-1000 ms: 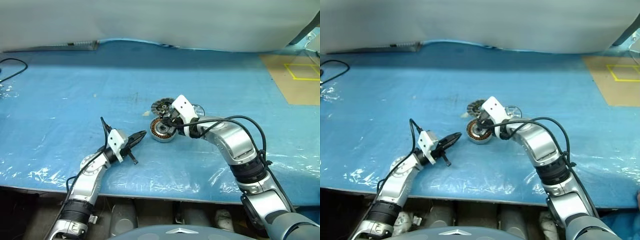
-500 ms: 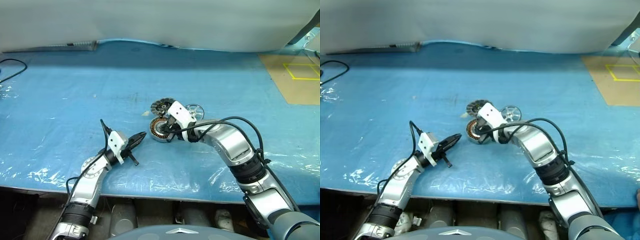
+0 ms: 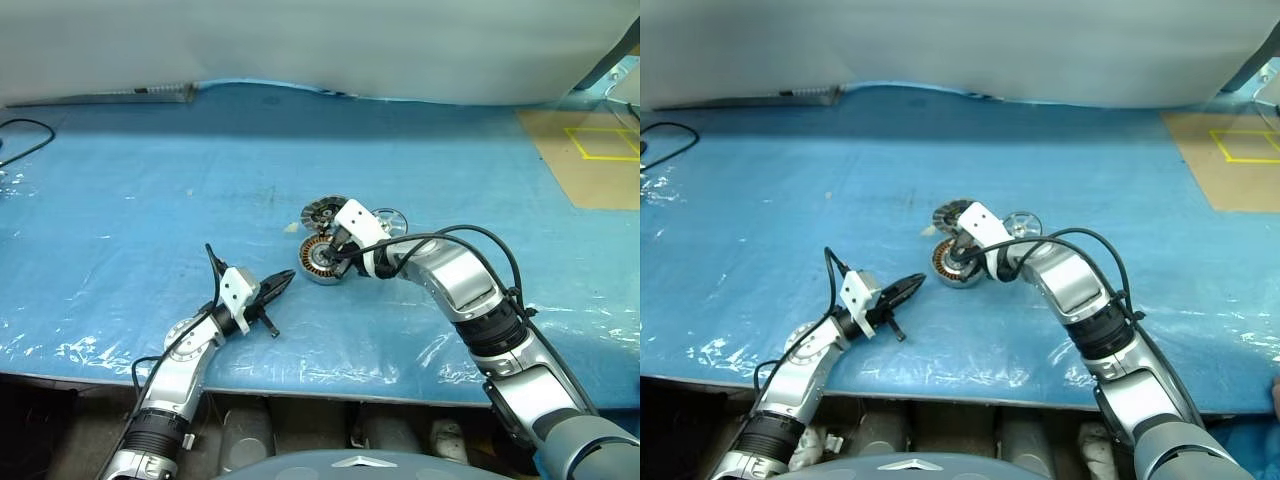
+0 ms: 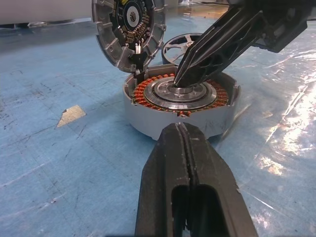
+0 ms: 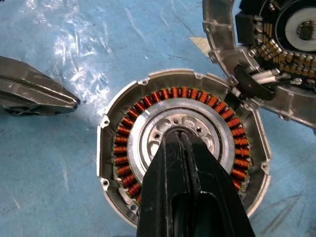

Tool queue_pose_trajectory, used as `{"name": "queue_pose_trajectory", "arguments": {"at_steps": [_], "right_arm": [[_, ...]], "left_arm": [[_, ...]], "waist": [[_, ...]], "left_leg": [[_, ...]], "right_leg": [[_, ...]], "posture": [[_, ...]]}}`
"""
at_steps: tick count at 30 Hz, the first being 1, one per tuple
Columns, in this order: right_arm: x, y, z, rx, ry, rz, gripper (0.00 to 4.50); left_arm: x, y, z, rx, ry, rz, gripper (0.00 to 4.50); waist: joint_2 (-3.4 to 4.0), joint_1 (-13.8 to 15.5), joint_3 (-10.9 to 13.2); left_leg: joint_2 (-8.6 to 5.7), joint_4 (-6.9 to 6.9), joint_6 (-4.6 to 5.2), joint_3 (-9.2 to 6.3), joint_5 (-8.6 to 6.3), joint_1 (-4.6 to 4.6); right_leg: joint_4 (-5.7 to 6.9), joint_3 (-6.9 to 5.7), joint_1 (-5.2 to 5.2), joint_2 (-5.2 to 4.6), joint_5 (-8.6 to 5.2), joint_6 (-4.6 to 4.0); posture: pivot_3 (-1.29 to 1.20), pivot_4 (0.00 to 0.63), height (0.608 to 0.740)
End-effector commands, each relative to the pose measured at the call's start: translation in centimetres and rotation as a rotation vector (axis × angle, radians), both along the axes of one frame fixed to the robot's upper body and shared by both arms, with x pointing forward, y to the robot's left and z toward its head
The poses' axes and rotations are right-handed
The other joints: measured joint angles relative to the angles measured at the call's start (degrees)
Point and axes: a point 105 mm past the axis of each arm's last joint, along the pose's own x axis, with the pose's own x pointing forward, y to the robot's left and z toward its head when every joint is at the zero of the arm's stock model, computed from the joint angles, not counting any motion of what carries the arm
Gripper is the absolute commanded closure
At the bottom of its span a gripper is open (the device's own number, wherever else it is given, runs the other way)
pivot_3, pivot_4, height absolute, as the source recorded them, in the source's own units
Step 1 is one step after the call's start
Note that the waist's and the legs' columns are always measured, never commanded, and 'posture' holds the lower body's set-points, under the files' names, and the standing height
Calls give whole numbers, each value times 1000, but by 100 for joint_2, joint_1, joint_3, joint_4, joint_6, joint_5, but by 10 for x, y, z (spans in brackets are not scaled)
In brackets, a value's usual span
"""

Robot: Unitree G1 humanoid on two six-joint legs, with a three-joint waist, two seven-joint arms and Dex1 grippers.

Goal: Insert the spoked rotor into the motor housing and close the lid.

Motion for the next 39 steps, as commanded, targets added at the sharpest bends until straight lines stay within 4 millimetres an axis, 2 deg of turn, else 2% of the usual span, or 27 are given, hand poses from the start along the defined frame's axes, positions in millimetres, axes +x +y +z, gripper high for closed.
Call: {"name": "queue_pose_trajectory", "arguments": {"at_steps": [1, 9, 13, 17, 24, 33, 39], "right_arm": [[0, -4, -2, -45, 16, -10, 4491], [4, -1, 7, -64, -50, -7, 4491], [0, 5, 18, -17, -72, 26, 4491], [-3, 10, 22, 4, -78, 53, 4491], [-1, 14, 13, 16, -61, 46, 4491], [4, 15, -8, 15, -21, 19, 4491], [-3, 18, -16, 26, 21, 41, 4491]], "left_arm": [[-1, -2, 5, -8, -30, -9, 4500], [-1, -3, 3, -5, -24, -13, 4500], [-1, -3, 2, -4, -20, -15, 4500], [-3, -4, 1, -2, -15, -21, 4500], [-4, -5, 0, 0, -11, -23, 4500], [-3, -3, -1, 6, -9, -22, 4500], [-2, -1, -2, 13, -10, -23, 4500]], "waist": [[0, 1, 0], [0, 2, 0], [0, 2, 0], [0, 2, 0], [0, 1, 0], [0, -6, -1], [1, -9, -2]], "left_leg": [[0, 0, 0, 0, 0, 1], [0, 3, 0, 0, 0, 7], [0, 3, 0, 0, 0, 7], [1, 2, 0, 0, 0, 6], [1, 3, 0, 0, 0, 7], [2, 5, 0, 0, 0, 9], [2, 12, 0, 1, 0, 19]], "right_leg": [[0, 0, 0, 0, 0, 1], [1, 0, 8, 0, -2, -4], [1, 1, 8, 0, -2, -3], [1, 0, 7, 0, -1, -2], [2, 0, 7, 0, -1, -2], [6, 1, 7, 0, -2, -4], [15, 4, 13, 0, -11, -18]], "posture": [[0, 150, 740], [0, 150, 740], [0, 150, 740], [0, 150, 740], [0, 150, 740], [0, 150, 740], [0, 150, 740]]}}
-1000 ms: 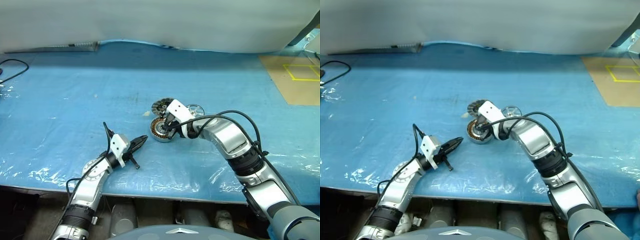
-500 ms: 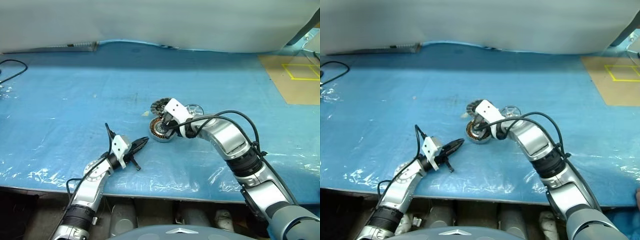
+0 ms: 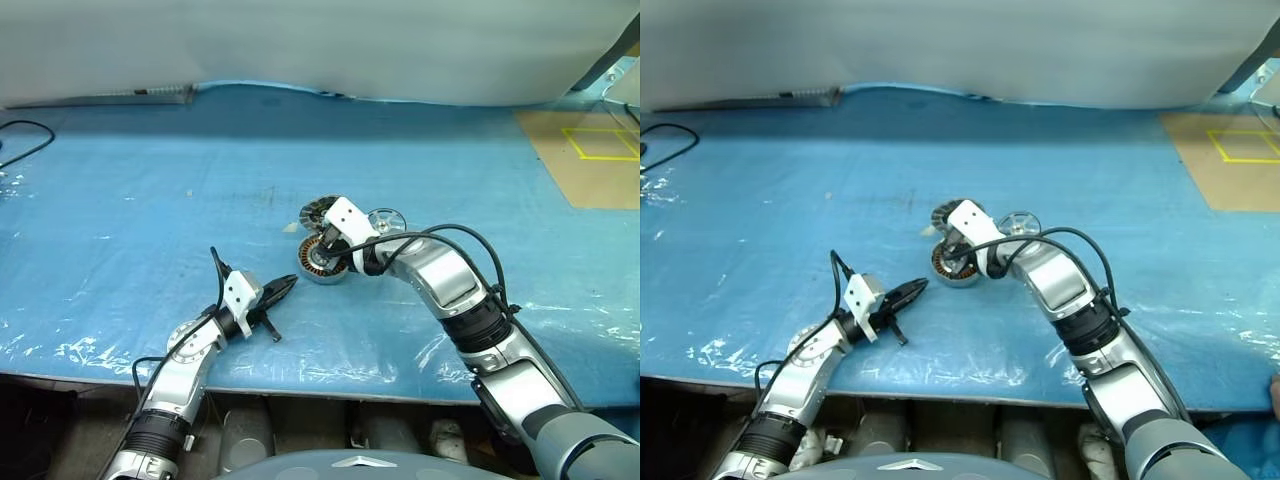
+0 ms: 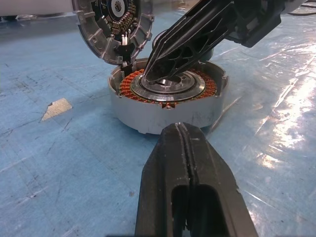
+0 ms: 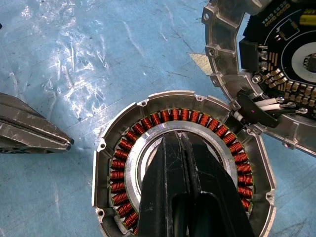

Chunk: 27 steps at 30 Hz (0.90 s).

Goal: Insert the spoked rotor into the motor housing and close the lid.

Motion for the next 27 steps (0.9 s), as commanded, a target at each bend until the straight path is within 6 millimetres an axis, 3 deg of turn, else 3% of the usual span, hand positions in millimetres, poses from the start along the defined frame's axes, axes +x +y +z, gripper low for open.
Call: {"name": "queue_pose_trajectory", "arguments": {"at_steps": [1, 5, 16, 23, 27], "right_arm": [[-11, 2, -15, -9, 71, 27, 4491], [-14, -4, -14, -19, 60, 36, 4491], [-7, -14, 13, -7, -30, 27, 4491], [3, -20, 12, -16, -56, -36, 4491], [-3, -28, 11, -49, -61, 14, 4491]], "left_arm": [[1, 2, 6, 1, -37, -3, 4500], [1, 2, 6, 4, -38, -7, 4500], [0, 2, 5, 3, -32, -13, 4500], [0, 1, 3, 2, -26, -13, 4500], [0, 1, 3, 7, -25, -11, 4500]], "waist": [[0, 0, 0], [0, 5, -1], [0, 9, -1], [0, 9, -1], [0, 13, 0]], "left_leg": [[0, 0, 0, 0, 0, 2], [0, 1, 0, 0, 0, 2], [-1, 1, 0, 0, 0, -3], [-1, 1, 0, 0, 0, -4], [-2, 1, 0, 0, 0, -7]], "right_leg": [[1, 0, 2, 0, 0, 0], [1, 1, 3, 0, 0, 0], [-1, 0, 1, 0, 0, 0], [-1, 0, 0, 0, 0, -1], [-2, 0, -2, -1, 0, 0]], "posture": [[0, 150, 740], [0, 150, 740], [0, 150, 740], [0, 150, 740], [0, 150, 740]]}}
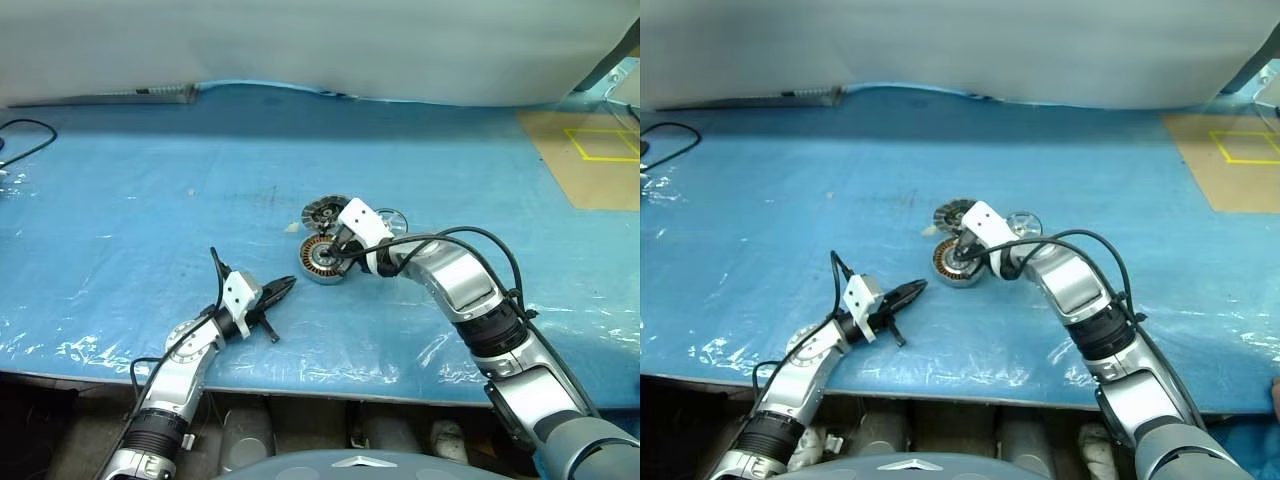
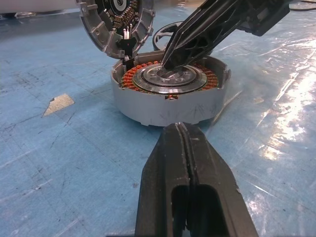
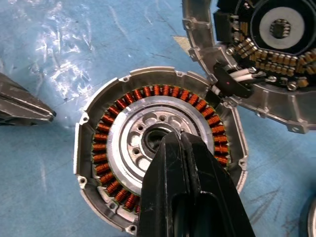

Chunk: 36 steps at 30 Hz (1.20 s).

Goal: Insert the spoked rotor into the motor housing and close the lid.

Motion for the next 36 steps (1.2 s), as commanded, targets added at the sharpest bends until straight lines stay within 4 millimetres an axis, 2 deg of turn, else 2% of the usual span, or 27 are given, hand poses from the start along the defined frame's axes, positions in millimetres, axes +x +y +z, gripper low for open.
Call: {"name": "queue_pose_trajectory", "arguments": {"at_steps": [1, 18, 28, 36], "right_arm": [[-4, -6, 10, -11, -45, 53, 4491], [0, 8, 15, 31, -67, 61, 4491], [-13, 10, -3, -50, -11, 142, 4491], [-5, 18, -7, -61, -5, 117, 4491]], "left_arm": [[0, 0, 4, -4, -24, -2, 4500], [0, -1, 2, 2, -20, -9, 4500], [-1, 1, 1, 6, -16, 0, 4500], [0, -1, 0, 5, -13, -2, 4500]], "waist": [[0, 10, 0], [0, -3, 0], [0, -2, 0], [0, -14, 0]], "left_leg": [[0, 0, 0, 0, 0, -1], [1, 0, 0, 0, 0, 0], [1, -1, 0, 0, 0, 1], [2, -1, 0, 0, 0, 2]], "right_leg": [[-1, 0, 0, 0, 0, 0], [-1, 0, -1, 1, 0, 0], [-1, 0, -1, 1, 0, 0], [-1, 0, -1, 1, 0, -1]], "posture": [[0, 150, 740], [0, 150, 740], [0, 150, 740], [0, 150, 740]]}}
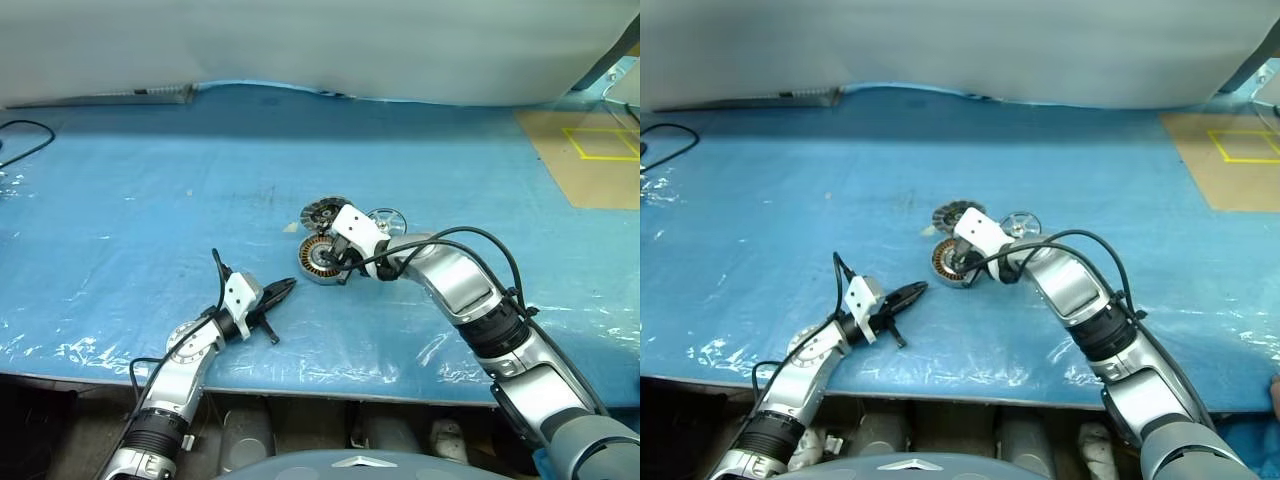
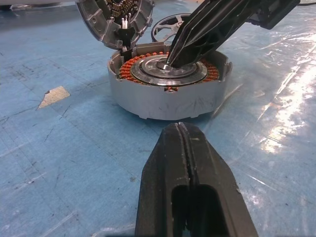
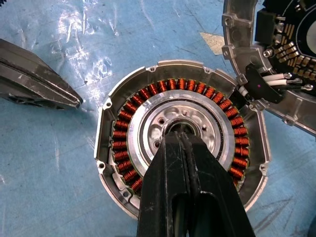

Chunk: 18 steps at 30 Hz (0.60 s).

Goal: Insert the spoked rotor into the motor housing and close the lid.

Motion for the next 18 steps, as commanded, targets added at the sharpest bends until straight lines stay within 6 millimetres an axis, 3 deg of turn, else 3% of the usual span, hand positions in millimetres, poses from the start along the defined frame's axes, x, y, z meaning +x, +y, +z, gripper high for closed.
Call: {"name": "queue_pose_trajectory", "arguments": {"at_steps": [1, 8, 18], "right_arm": [[5, 5, -5, -16, 1, -17, 4491], [16, 2, 1, -5, -24, -79, 4491], [-2, 0, -11, -102, 77, -10, 4491]], "left_arm": [[-1, -2, 5, -6, -29, -5, 4500], [-1, -3, 4, -4, -25, -7, 4500], [2, -5, 4, -6, -26, -11, 4500]], "waist": [[0, -9, 0], [0, -12, 0], [0, 25, 0]], "left_leg": [[0, 0, 0, 0, 0, 0], [0, 9, 0, 1, 0, 5], [-1, 9, 0, 0, 0, 1]], "right_leg": [[0, 0, 0, 0, 0, 0], [11, 3, 2, -1, 0, -1], [10, 3, 2, -1, 0, 0]], "posture": [[0, 150, 740], [0, 150, 740], [0, 150, 740]]}}
